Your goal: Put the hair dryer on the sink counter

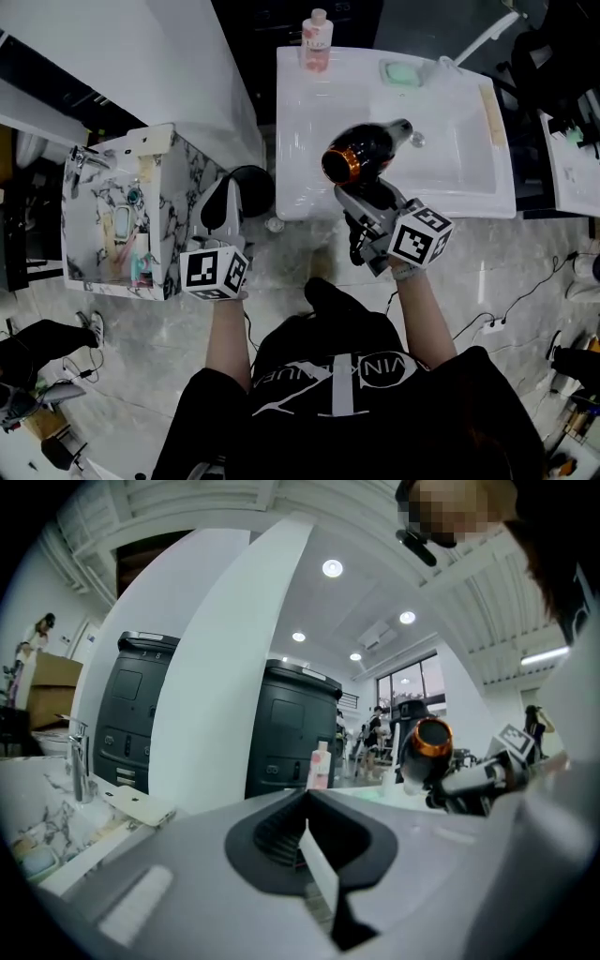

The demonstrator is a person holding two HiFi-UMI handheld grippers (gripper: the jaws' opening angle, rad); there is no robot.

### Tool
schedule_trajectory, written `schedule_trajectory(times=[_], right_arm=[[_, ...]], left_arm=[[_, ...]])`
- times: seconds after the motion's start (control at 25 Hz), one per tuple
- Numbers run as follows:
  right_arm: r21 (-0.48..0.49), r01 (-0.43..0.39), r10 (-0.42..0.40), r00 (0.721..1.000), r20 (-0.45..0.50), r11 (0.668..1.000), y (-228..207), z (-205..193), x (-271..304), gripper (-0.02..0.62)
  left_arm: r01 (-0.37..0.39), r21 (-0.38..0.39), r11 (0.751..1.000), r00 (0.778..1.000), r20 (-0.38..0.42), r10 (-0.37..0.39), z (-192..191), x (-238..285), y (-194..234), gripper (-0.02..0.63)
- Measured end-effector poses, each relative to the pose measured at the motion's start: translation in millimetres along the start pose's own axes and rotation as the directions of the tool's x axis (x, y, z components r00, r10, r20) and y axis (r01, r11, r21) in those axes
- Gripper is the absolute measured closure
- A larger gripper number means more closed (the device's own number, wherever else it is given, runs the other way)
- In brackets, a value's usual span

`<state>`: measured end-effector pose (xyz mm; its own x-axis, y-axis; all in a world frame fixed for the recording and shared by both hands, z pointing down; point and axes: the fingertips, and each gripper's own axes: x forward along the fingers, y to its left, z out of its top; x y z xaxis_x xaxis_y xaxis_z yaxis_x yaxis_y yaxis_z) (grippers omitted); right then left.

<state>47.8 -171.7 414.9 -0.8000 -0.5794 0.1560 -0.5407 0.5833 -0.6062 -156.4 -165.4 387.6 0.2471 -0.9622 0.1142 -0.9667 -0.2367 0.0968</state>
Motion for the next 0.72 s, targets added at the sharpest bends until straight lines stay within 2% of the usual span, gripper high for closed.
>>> schedule_trajectory(times=[0.28, 0.48, 0.72], right_arm=[[-0.009, 0.019, -0.019, 0.997, -0.078, 1.000, -22, 4, 30, 0.339], [0.006, 0.052, -0.051, 0.992, -0.115, 0.999, -33, 4, 51, 0.339], [0.021, 0.131, -0.125, 0.978, -0.164, 0.991, -52, 9, 83, 0.339]], left_arm=[[-0.019, -0.005, 1.000, 1.000, -0.012, 0.018, -5, 22, 7, 0.606], [-0.002, -0.002, 1.000, 0.999, -0.038, 0.002, -10, 38, 12, 0.606], [0.052, 0.005, 0.999, 0.997, -0.052, -0.051, -6, 73, 19, 0.606]])
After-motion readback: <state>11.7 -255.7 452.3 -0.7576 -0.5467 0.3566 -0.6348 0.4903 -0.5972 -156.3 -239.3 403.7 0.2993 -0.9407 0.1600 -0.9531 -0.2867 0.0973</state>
